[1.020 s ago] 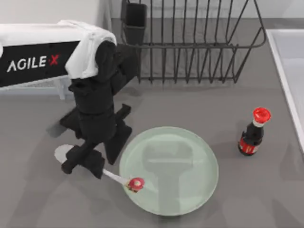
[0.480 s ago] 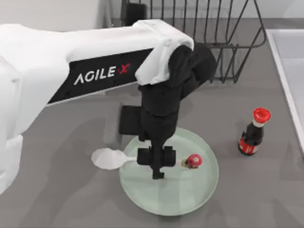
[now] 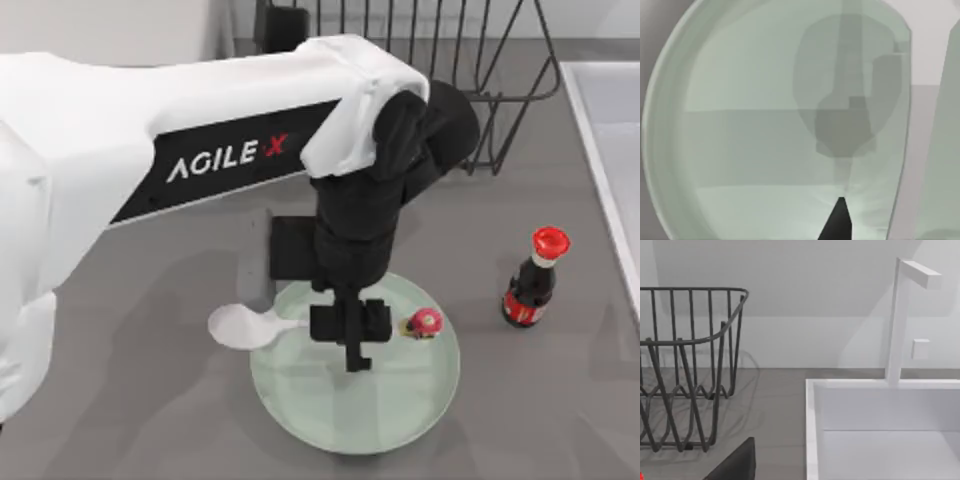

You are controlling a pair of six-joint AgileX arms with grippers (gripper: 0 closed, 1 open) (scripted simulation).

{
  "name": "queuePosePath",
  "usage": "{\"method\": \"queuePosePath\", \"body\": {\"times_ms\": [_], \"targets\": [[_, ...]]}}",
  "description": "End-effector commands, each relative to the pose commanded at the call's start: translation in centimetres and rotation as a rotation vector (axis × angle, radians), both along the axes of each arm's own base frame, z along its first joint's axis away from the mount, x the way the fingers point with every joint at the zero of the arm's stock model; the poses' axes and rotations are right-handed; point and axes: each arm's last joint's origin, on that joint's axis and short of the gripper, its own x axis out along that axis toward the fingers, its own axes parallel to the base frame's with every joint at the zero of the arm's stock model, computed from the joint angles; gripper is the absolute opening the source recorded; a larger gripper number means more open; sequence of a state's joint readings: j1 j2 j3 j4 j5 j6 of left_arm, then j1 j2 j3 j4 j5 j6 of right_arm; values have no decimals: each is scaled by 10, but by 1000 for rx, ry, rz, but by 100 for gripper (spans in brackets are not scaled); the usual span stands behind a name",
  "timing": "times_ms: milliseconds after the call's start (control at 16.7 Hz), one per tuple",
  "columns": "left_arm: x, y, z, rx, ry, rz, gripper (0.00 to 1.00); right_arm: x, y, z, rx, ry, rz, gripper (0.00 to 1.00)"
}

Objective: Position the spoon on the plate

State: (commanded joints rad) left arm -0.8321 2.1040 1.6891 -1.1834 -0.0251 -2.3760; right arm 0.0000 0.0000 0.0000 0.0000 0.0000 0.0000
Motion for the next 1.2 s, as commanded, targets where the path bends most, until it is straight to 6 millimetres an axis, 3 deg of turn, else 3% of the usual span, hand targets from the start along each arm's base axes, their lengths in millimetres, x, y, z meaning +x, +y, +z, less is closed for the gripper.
{"method": "queuePosePath", "body": {"times_ms": [780, 1200], "targets": [[-25, -30, 1, -121, -26, -137, 0, 0, 0, 0, 0, 0, 0, 100], [-22, -30, 0, -145, -60, -122, 0, 0, 0, 0, 0, 0, 0, 100]]}}
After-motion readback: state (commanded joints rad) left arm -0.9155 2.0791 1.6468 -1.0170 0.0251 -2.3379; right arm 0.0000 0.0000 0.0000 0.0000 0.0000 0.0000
